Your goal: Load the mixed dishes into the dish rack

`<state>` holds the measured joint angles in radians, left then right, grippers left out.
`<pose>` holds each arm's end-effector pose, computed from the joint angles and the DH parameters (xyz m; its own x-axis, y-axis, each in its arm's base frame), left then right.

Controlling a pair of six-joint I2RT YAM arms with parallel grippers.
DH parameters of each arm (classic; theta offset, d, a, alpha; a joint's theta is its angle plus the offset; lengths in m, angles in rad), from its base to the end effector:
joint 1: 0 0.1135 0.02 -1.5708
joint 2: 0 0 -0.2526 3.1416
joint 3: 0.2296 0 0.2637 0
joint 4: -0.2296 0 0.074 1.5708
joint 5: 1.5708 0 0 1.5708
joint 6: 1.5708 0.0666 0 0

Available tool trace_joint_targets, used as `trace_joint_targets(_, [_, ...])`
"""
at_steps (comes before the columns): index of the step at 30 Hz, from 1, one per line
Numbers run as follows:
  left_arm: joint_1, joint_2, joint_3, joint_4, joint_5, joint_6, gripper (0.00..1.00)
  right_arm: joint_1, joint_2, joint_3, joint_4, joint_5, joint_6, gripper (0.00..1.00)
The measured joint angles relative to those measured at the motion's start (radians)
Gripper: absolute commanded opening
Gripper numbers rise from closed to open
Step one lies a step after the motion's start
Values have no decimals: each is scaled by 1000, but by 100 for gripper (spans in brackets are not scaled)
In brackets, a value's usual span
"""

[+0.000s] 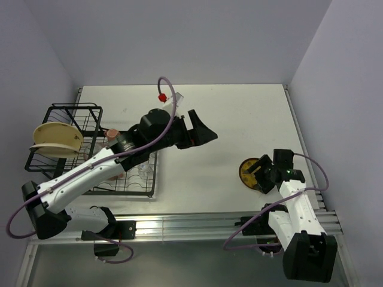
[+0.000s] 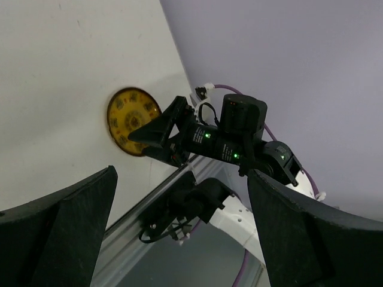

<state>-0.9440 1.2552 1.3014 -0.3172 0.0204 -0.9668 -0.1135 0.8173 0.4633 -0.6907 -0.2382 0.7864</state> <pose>0.1929 -0.2687 0.3878 -0.7651 -0.3464 -0.5427 0.3372 0.5025 -0.7961 0.1791 -0.0046 0.1450 -0.6124 0.7621 -0.2103 0.6028 0.6222 0.4996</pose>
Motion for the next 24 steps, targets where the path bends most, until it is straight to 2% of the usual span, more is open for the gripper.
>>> trace_joint_targets(5, [-5,77,0,6,74,-27,99,-29,-2,-70,10,-78,63,77])
trace_joint_targets(14, [-10,176,46,-33,151,-41,99,-43,-28,-97,16,-68,121,74])
trace_joint_targets(19, [-10,177,46,-47,167,-42,99,-44,-12,-87,32,-69,86,74])
trace_joint_targets(24, [-10,178,46,-48,169,-41,99,-44,97,-19,63,-86,7,76])
